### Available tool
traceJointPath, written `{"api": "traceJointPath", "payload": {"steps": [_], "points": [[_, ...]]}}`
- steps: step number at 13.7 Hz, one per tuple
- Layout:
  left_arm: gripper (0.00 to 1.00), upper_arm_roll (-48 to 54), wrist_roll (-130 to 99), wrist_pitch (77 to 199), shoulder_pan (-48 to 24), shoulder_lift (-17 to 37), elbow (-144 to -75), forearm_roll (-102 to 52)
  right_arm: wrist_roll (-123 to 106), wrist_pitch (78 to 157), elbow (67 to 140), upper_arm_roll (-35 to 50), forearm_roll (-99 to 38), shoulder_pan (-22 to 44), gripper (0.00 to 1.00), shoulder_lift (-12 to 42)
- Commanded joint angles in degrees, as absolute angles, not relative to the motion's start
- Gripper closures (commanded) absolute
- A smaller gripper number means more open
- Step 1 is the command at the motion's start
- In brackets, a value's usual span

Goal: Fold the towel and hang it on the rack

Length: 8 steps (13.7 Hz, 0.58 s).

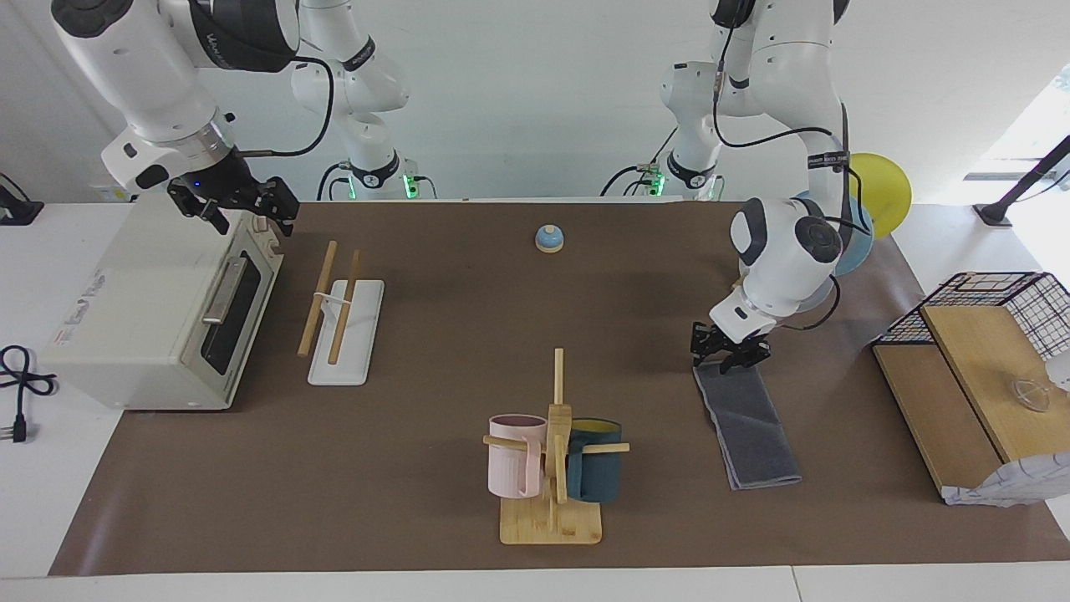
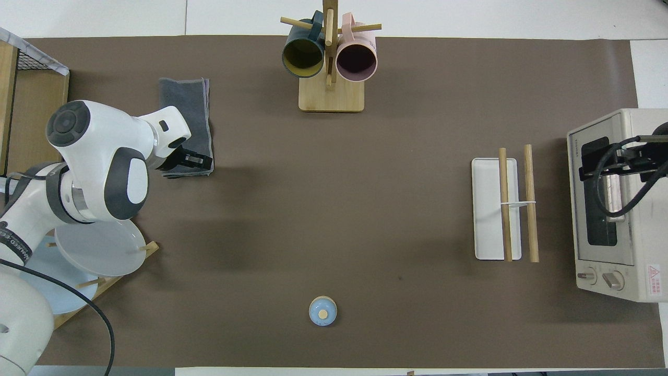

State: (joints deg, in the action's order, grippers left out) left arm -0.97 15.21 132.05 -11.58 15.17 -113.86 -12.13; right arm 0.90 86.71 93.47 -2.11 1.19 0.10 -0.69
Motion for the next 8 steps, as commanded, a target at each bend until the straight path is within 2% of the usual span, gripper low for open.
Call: {"api": "traceJointPath", "payload": {"steps": [1,5,8], "points": [[0.00,-0.88,15.55,126.05,-7.58,14.23,-109.97,-11.60,-0.09,86.84,94.48,-2.02,0.17,-0.53,0.00,-1.67],[0.00,-0.88,15.64,126.65,-2.38,15.64,-108.46,-19.48,-0.09,86.84,94.48,-2.02,0.09,-0.53,0.00,-1.67],[0.00,-0.70,15.82,126.74,-0.09,20.81,-105.30,-24.77,-0.09,86.84,94.48,-2.02,0.18,-0.53,0.00,-1.67]]}}
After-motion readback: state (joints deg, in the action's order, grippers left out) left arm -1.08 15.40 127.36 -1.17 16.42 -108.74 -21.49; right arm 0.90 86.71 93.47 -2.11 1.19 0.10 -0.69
